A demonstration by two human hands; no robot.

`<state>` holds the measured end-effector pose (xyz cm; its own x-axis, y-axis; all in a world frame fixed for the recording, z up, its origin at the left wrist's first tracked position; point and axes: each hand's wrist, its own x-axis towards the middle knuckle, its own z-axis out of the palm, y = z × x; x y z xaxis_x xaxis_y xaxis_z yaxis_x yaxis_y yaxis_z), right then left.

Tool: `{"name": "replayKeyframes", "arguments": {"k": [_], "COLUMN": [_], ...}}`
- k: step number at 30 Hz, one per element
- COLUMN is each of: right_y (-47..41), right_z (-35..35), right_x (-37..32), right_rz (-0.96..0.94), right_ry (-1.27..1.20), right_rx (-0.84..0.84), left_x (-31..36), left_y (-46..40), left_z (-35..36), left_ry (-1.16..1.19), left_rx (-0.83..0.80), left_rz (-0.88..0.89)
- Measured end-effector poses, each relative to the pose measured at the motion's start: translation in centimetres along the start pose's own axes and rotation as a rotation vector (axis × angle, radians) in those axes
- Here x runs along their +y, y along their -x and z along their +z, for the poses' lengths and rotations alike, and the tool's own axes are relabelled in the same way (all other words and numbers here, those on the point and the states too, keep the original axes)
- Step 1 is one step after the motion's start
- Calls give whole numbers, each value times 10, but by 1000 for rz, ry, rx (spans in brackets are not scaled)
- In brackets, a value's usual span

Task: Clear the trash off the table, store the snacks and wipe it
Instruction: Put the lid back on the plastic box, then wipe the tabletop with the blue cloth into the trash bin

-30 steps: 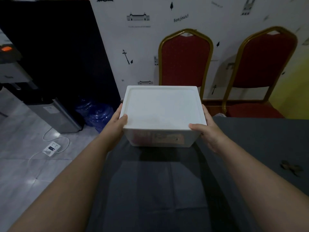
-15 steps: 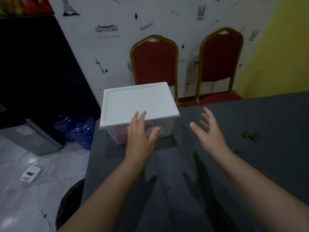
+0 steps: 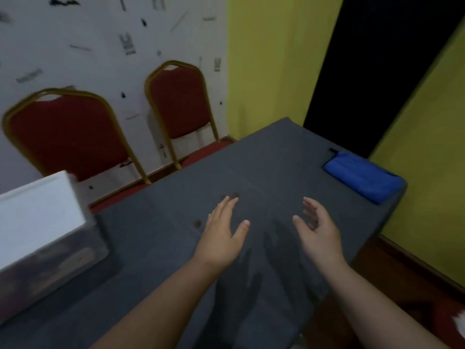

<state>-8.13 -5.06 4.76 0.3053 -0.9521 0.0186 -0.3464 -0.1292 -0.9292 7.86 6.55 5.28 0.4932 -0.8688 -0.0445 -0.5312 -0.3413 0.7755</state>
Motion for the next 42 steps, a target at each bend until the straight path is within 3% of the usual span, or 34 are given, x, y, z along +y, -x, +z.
{"name": "replayKeyframes", "arguments": {"k": [6,12,19,23,28,36,38,42], "right_y": [-111,-220,-279,-289,-306,-323,-325,-330], "right_z": [-68,-129,-159,-162,-163,-188,-190,-187], "right_x": [57,103,148,168,166,154,150,141], "right_rz": [70,39,-68,-150,-288,-19,8,-45], "right_ry": [65,307,670,849,912,641,611,795], "right_rx": [51,-15,-271,-314,-310,-575,-563,-489], "left_x": [53,109,130,131,132,148,158,173], "left_y": [-102,-195,-263,-277,-291,-313,-319,-335], "left_z": [85,177,244,270,284,284,281,281], "left_ry": [-10,51,-73,-116,-358,-628,-650,-706], "left_rx": [-63,-124,-173,-185,-241,-230,-249,-278], "left_rz": [5,-80,-116,-43,121,252,236,261]}}
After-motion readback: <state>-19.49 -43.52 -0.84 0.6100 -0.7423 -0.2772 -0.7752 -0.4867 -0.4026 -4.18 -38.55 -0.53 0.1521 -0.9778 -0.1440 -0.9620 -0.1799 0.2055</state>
